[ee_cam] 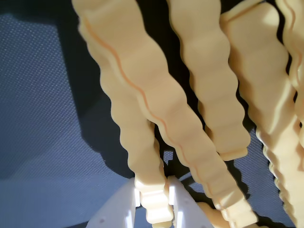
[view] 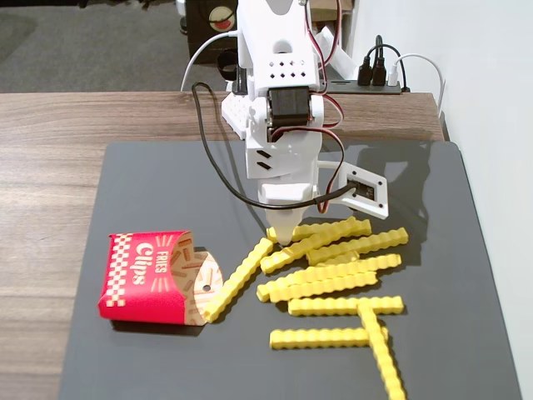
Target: Grab a fry
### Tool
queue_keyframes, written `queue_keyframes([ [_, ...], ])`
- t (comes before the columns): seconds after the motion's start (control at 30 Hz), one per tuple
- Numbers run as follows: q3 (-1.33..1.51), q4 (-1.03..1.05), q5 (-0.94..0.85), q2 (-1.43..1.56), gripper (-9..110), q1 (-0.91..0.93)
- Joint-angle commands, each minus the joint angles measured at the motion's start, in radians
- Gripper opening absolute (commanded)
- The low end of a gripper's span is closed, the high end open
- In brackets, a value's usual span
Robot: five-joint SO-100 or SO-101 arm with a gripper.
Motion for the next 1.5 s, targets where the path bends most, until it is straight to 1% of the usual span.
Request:
queue_keyframes([
  [0.0, -0.009, 0.017, -0.006, 0.046, 1, 0.009],
  [0.27, -0.009, 0.104, -0.015, 0.118, 1, 0.012],
  [0.47, -0.011, 0.166, 0.048, 0.206, 1, 0.009],
  [0.63, -0.012, 0.207, 0.196, 0.275, 1, -0.006],
  [0.7, -0.014, 0.21, 0.299, 0.296, 1, -0.031],
  [0.87, -0.029, 0.202, 0.646, 0.336, 1, -0.12],
  [1.07, -0.084, 0.267, 0.948, 0.422, 1, -0.178],
  [1.13, -0.129, 0.328, 1.034, 0.44, 1, -0.179],
  [1.27, -0.206, 0.43, 1.121, 0.462, 1, -0.14],
  [1.47, -0.23, 0.437, 1.201, 0.477, 1, -0.044],
])
